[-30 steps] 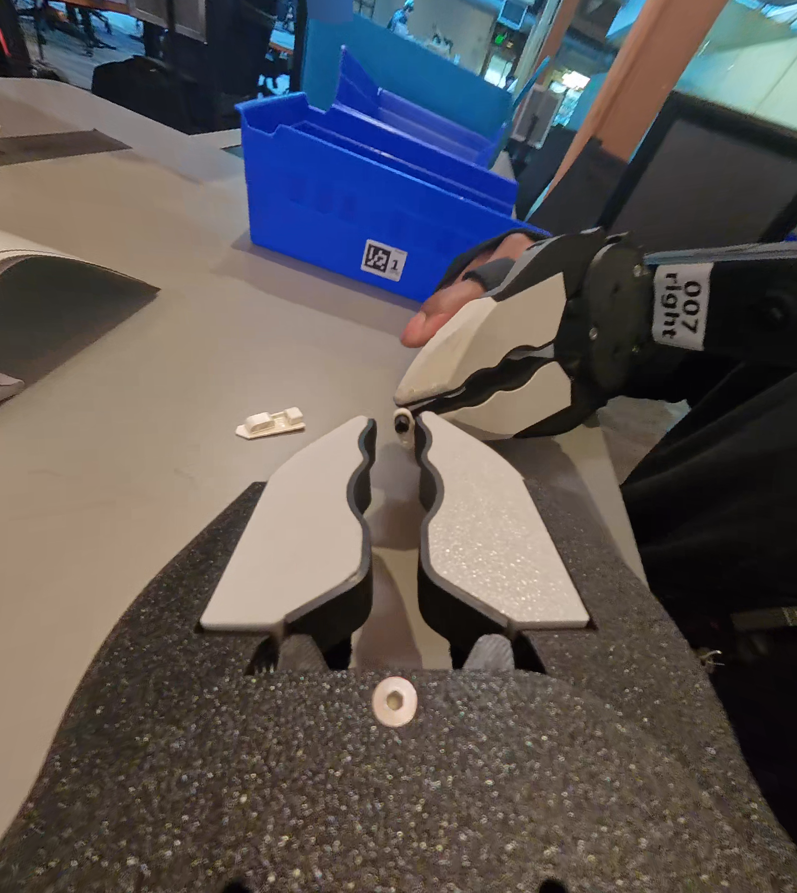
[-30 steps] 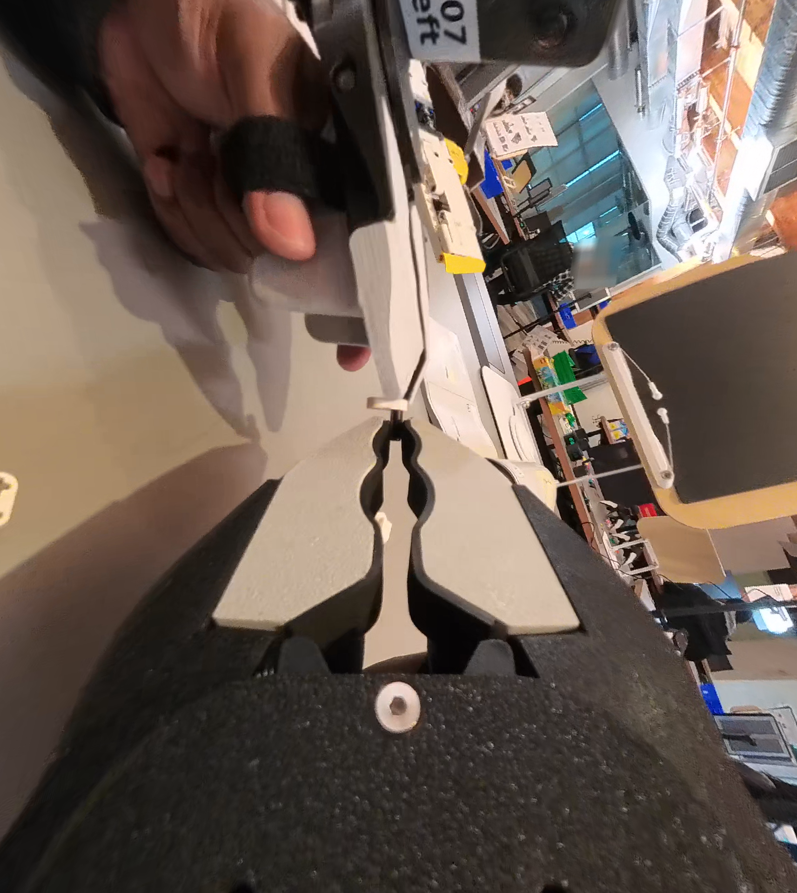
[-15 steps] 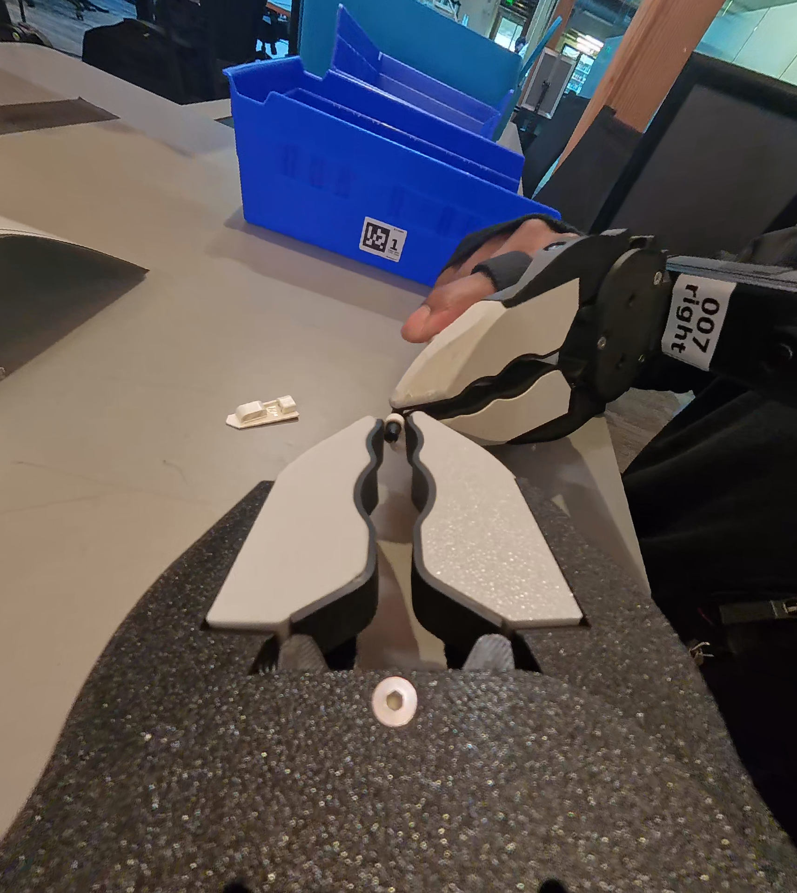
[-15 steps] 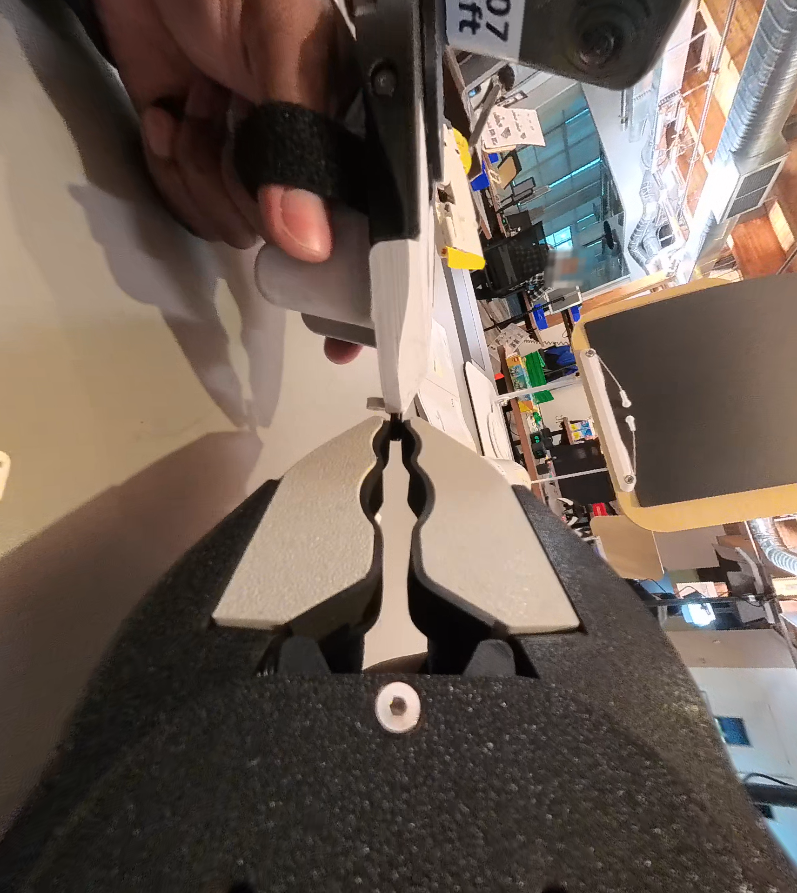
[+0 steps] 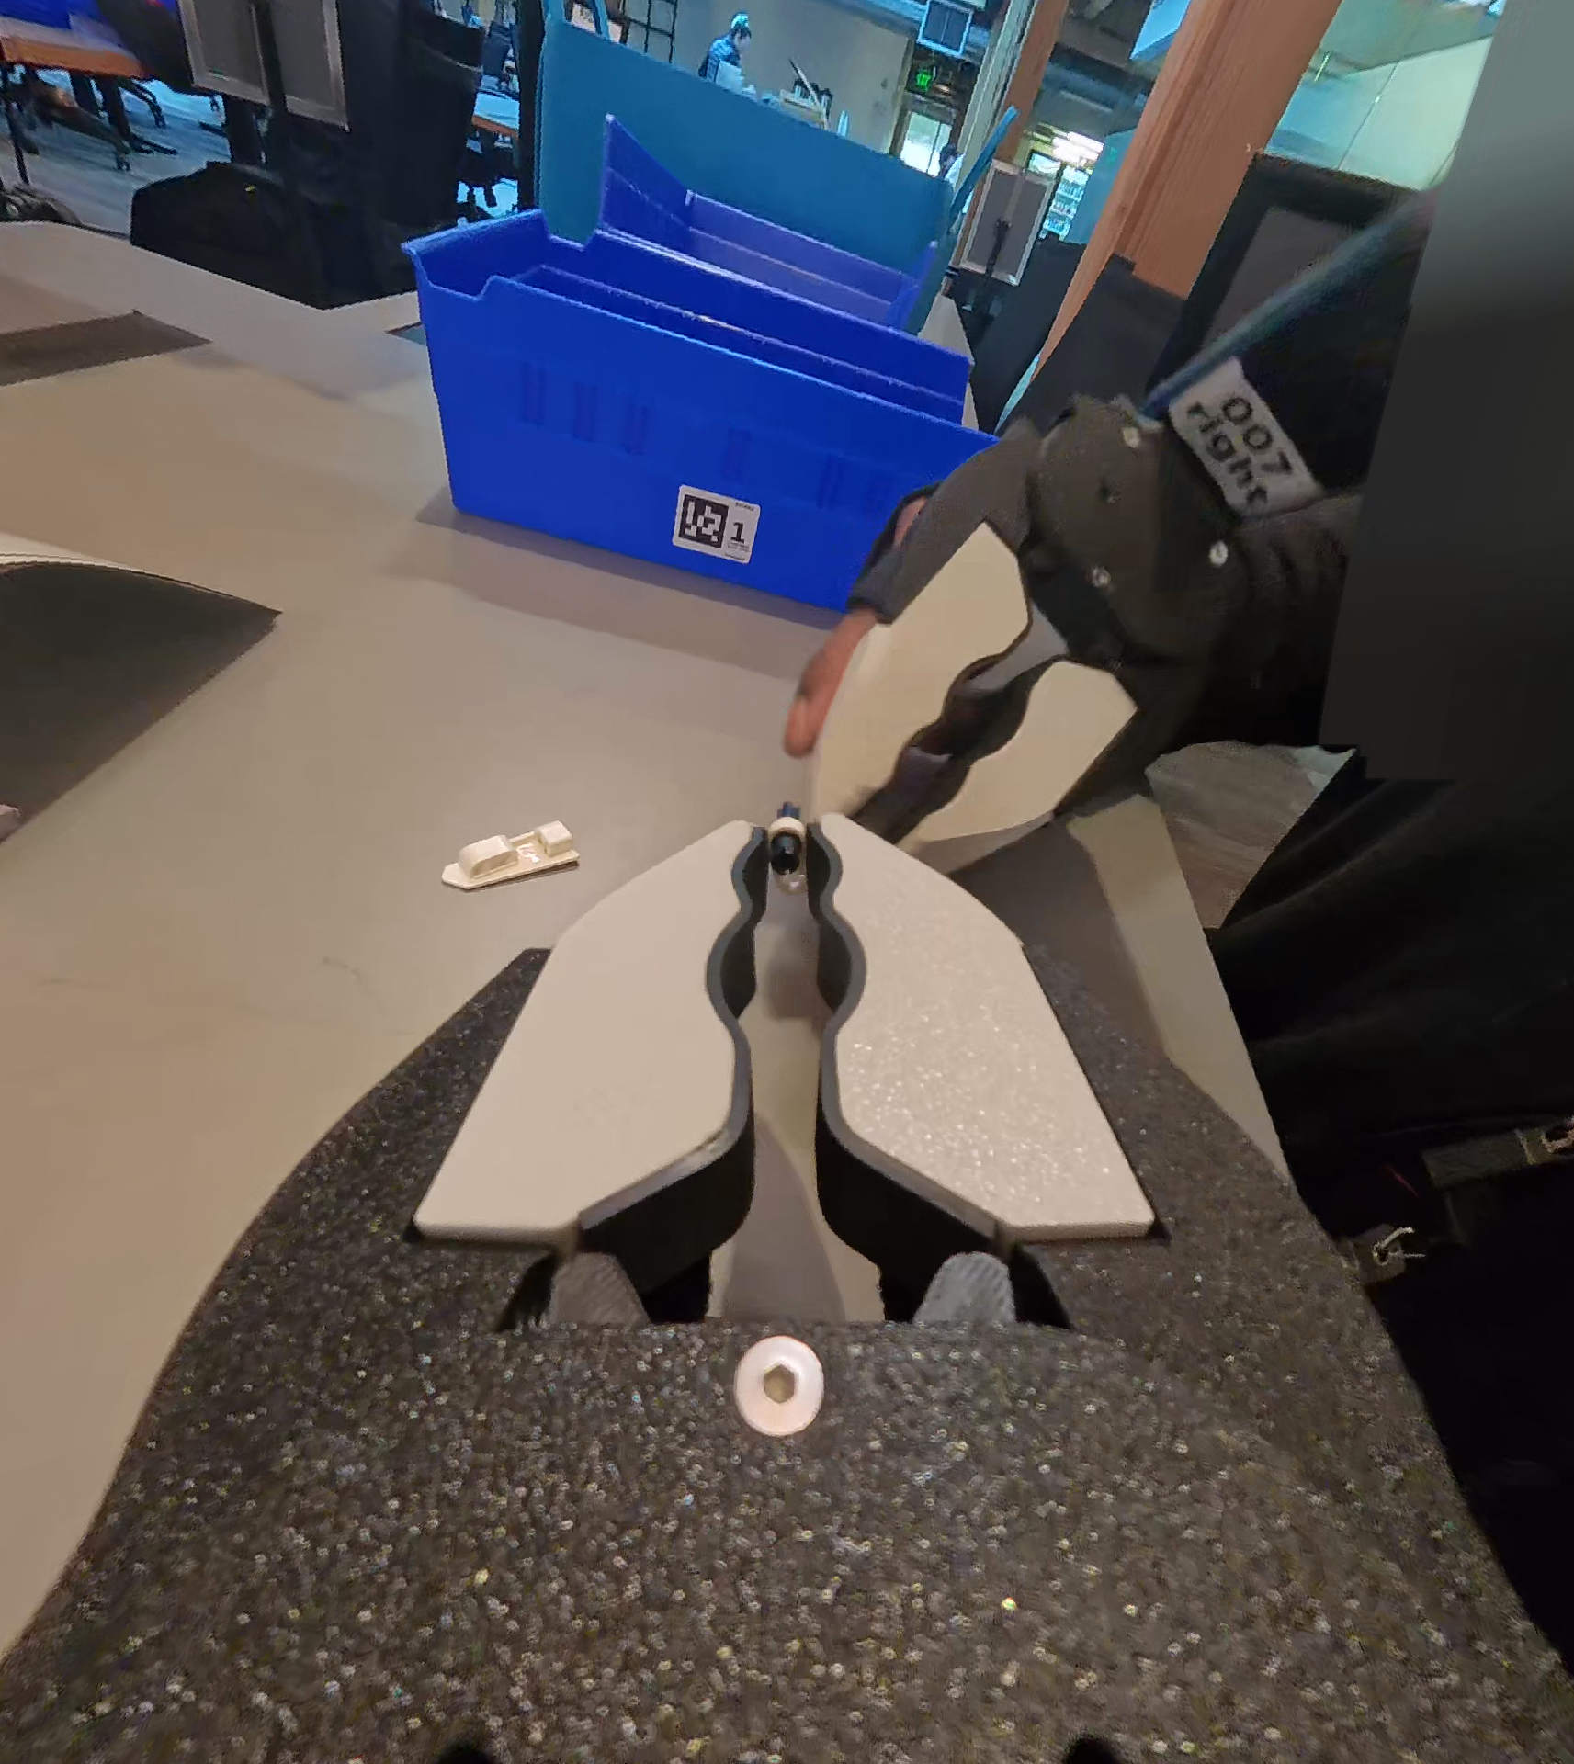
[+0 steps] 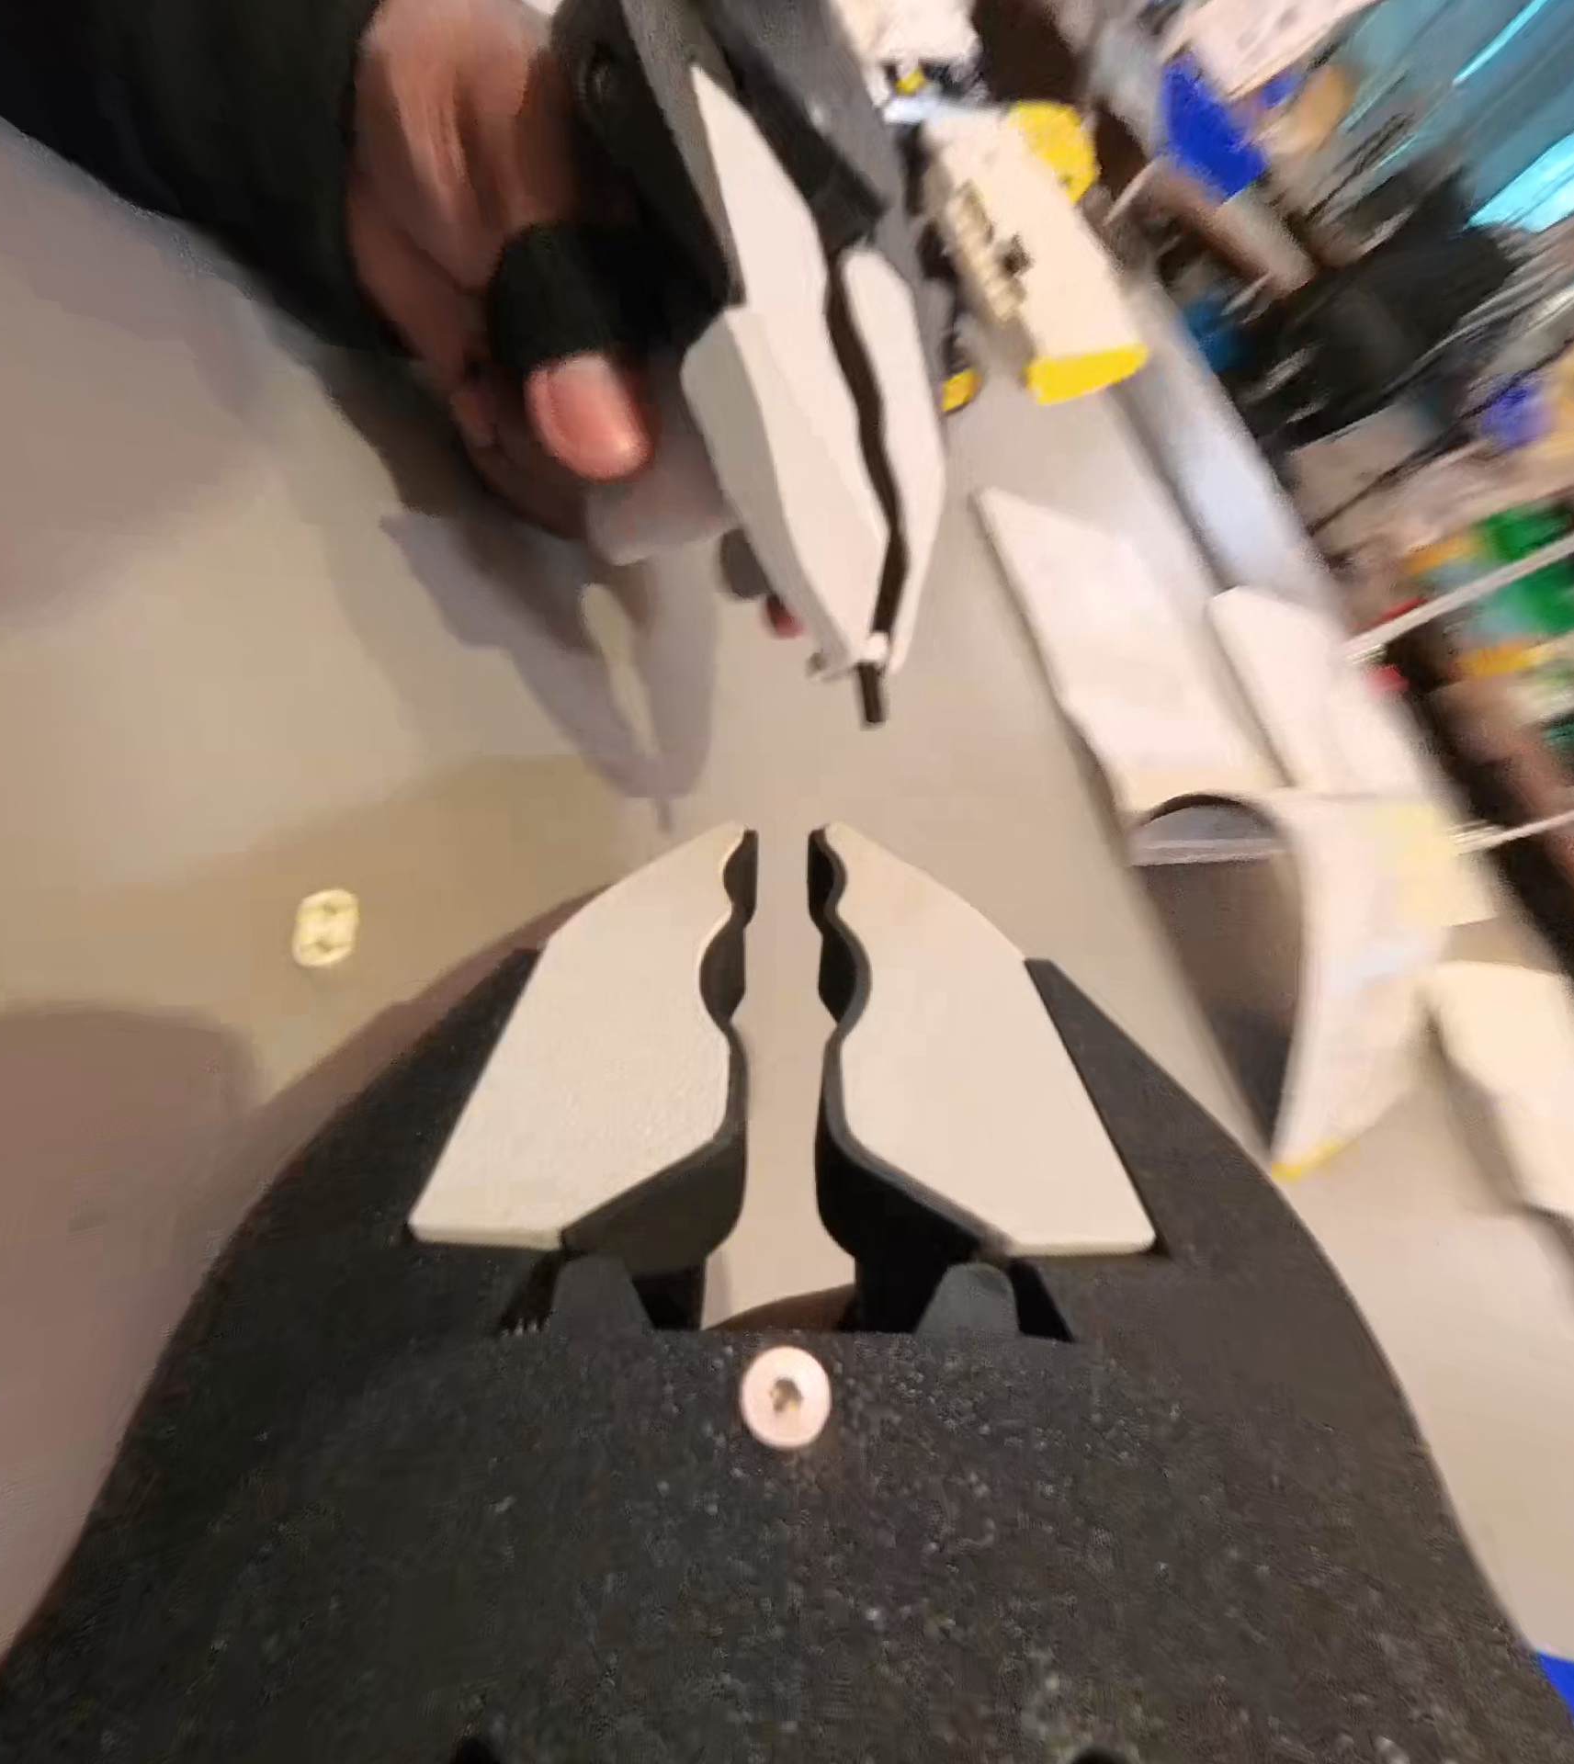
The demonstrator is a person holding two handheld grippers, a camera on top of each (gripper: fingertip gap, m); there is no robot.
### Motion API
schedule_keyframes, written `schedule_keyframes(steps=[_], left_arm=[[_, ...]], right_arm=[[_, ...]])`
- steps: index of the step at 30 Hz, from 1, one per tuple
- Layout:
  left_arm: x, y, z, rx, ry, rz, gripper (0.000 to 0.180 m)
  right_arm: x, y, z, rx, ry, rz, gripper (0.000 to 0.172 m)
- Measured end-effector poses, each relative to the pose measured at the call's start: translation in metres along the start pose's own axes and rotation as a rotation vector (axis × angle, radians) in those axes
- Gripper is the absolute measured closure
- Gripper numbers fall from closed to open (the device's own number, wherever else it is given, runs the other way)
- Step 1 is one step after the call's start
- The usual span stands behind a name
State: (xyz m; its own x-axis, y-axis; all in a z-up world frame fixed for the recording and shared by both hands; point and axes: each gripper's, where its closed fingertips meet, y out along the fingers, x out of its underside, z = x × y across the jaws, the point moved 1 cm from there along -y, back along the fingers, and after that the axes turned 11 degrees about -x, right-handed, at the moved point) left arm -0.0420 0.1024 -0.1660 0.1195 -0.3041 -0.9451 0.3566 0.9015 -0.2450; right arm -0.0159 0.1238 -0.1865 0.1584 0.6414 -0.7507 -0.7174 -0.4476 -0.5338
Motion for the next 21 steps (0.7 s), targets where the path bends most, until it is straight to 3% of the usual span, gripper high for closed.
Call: schedule_keyframes(steps=[4,7,13,21], left_arm=[[0.002,0.001,-0.002,-0.016,0.026,-0.011,0.173],[0.004,0.002,0.0,-0.019,0.043,-0.018,0.173],[0.008,0.004,0.004,-0.017,0.08,-0.041,0.173],[0.014,0.005,0.009,-0.007,0.127,-0.07,0.173]], right_arm=[[0.01,-0.006,-0.039,-0.312,0.268,-0.047,0.162],[0.006,-0.009,-0.06,-0.404,0.318,-0.092,0.161],[0.013,0.001,-0.078,-0.386,0.283,-0.266,0.154],[0.014,0.015,-0.085,-0.381,0.285,-0.33,0.153]])
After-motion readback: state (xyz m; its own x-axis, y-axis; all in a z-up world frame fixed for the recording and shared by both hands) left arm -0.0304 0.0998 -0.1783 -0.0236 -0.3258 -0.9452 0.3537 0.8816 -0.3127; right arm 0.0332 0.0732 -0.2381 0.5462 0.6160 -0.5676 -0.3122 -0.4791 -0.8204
